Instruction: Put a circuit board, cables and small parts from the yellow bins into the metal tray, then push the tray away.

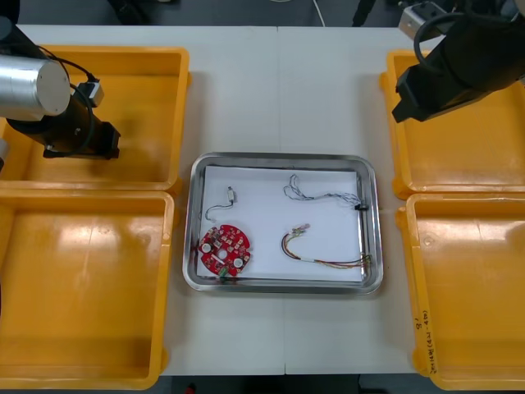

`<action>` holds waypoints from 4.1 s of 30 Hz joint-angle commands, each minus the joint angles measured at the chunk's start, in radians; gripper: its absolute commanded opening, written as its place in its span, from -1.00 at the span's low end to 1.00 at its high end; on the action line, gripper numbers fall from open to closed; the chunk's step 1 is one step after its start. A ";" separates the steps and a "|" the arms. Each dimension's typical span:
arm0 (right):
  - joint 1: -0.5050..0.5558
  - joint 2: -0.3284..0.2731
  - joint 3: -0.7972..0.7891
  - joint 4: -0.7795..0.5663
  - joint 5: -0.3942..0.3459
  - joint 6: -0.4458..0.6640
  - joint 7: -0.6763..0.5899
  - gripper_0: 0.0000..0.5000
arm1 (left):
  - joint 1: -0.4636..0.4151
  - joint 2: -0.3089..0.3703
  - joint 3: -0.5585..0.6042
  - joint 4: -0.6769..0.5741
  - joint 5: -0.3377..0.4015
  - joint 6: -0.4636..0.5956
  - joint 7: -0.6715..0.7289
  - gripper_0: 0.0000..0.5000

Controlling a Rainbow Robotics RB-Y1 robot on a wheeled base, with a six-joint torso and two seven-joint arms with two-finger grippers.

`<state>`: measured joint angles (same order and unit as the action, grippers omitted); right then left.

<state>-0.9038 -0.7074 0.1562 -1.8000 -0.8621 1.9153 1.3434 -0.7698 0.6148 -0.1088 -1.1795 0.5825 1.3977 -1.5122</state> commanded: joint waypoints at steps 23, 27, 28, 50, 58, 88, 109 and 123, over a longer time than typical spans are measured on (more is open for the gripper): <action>0.019 -0.165 -0.241 0.189 0.011 0.005 -0.040 1.00 | 0.026 -0.013 -0.009 -0.002 -0.007 -0.026 0.059 -1.00; 0.062 -0.184 -0.285 0.175 -0.005 0.005 -0.033 1.00 | 0.026 -0.013 -0.009 -0.002 -0.006 -0.025 0.058 -1.00; 0.074 -0.191 -0.294 0.168 -0.009 0.005 -0.033 1.00 | 0.026 -0.013 -0.009 -0.003 -0.003 -0.025 0.059 -1.00; 0.463 -0.234 -0.492 -0.156 -0.080 0.005 -0.070 1.00 | -0.025 -0.012 0.043 -0.103 0.008 0.129 0.073 -1.00; 0.582 -0.234 -0.541 -0.248 -0.095 0.005 -0.099 1.00 | -0.028 -0.012 0.050 -0.192 -0.001 0.185 0.087 -1.00; 0.810 -0.228 -0.616 -0.288 -0.087 -0.038 -0.110 1.00 | -0.108 -0.132 -0.097 -0.586 -0.010 0.494 0.475 -1.00; 0.810 -0.161 -0.632 -0.325 -0.092 -0.087 -0.109 1.00 | -0.120 -0.210 -0.388 -0.670 -0.016 0.440 0.807 -1.00; 0.810 -0.132 -0.635 -0.354 -0.072 -0.091 -0.104 1.00 | -0.069 -0.213 -0.506 -0.578 -0.012 0.294 0.845 -1.00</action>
<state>-0.1057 -0.8454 -0.4433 -2.1260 -0.9434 1.8340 1.2784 -0.8397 0.4267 -0.5882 -1.7893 0.5728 1.7290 -0.7274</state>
